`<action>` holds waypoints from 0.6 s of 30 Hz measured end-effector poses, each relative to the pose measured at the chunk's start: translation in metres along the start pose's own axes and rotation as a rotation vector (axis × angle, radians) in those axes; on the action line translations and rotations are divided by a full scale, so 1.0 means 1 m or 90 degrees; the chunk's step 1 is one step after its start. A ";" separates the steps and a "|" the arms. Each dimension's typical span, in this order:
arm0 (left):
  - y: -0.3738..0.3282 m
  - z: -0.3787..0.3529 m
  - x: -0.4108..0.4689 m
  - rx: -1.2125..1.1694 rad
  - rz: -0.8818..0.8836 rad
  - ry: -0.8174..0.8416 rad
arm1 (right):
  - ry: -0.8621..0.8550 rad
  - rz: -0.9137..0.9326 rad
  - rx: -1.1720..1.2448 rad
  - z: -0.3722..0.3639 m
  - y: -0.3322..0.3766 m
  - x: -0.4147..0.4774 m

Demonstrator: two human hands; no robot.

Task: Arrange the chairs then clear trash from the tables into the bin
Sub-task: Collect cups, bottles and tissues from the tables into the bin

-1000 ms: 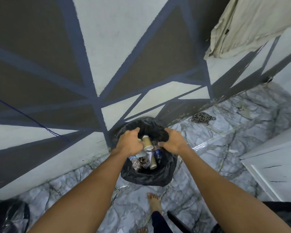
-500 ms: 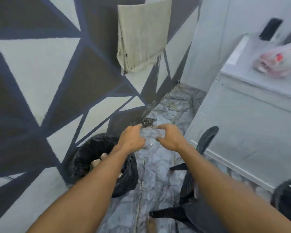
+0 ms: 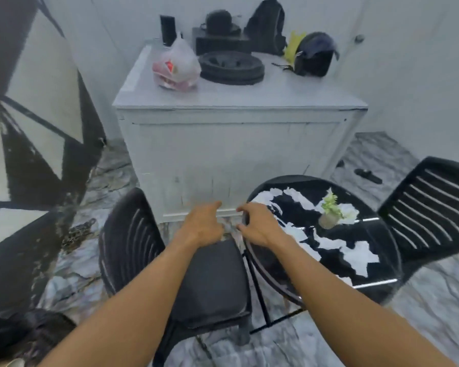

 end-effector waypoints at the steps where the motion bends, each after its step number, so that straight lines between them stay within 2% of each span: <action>1: -0.026 -0.021 0.012 0.004 -0.022 0.014 | -0.013 -0.020 0.002 0.015 -0.034 -0.006; 6: -0.133 -0.132 0.057 0.016 -0.109 0.097 | -0.009 -0.165 0.010 0.052 -0.200 -0.044; 10: -0.169 -0.221 0.074 0.059 -0.132 0.196 | 0.043 -0.281 0.011 0.039 -0.302 -0.079; 15: -0.160 -0.316 0.066 0.169 -0.116 0.333 | 0.153 -0.357 0.011 -0.024 -0.371 -0.121; 18: -0.149 -0.348 0.055 0.198 -0.093 0.385 | 0.156 -0.342 0.028 -0.048 -0.382 -0.125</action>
Point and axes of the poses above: each hand's wrist, its own x-axis towards the middle knuckle, its own z-axis out of the back of the hand, y = z × x, the point moved 10 cm from there along x, towards the middle knuckle, and after that the axes turned 3 degrees about y, right-handed, at the moved point
